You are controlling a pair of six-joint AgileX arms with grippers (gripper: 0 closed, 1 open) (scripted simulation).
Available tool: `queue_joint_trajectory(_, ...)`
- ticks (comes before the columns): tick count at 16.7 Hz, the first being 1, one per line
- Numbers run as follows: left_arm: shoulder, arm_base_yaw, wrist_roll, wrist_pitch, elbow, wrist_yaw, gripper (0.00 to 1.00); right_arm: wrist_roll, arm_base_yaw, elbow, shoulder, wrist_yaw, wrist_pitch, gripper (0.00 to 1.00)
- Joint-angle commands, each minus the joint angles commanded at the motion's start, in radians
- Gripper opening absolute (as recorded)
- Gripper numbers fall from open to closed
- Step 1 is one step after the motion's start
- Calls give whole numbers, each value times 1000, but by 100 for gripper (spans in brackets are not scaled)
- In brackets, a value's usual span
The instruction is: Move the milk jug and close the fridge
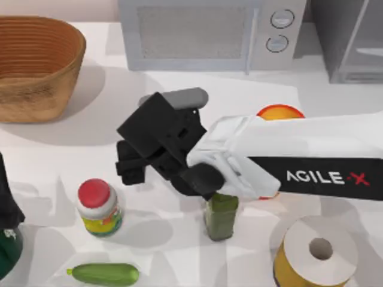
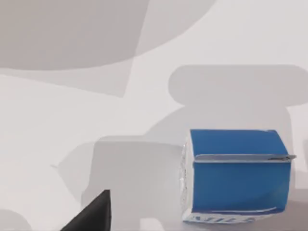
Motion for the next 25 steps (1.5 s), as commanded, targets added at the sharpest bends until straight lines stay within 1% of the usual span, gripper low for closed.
queue_joint_trajectory(3, 0, 0, 0, 0, 0, 0, 100, -2, 3, 12, 7, 1, -1, 100)
queue_joint_trajectory(8, 0, 0, 0, 0, 0, 0, 100, -23, -24, 75, 88, -13, 26, 100)
queue_joint_trajectory(12, 0, 0, 0, 0, 0, 0, 100, -40, -44, 54, 116, -24, 81, 100)
queue_joint_trajectory(16, 0, 0, 0, 0, 0, 0, 100, -41, -45, 52, 116, -25, 84, 100)
queue_joint_trajectory(25, 0, 0, 0, 0, 0, 0, 100, -41, -45, 52, 116, -25, 84, 32)
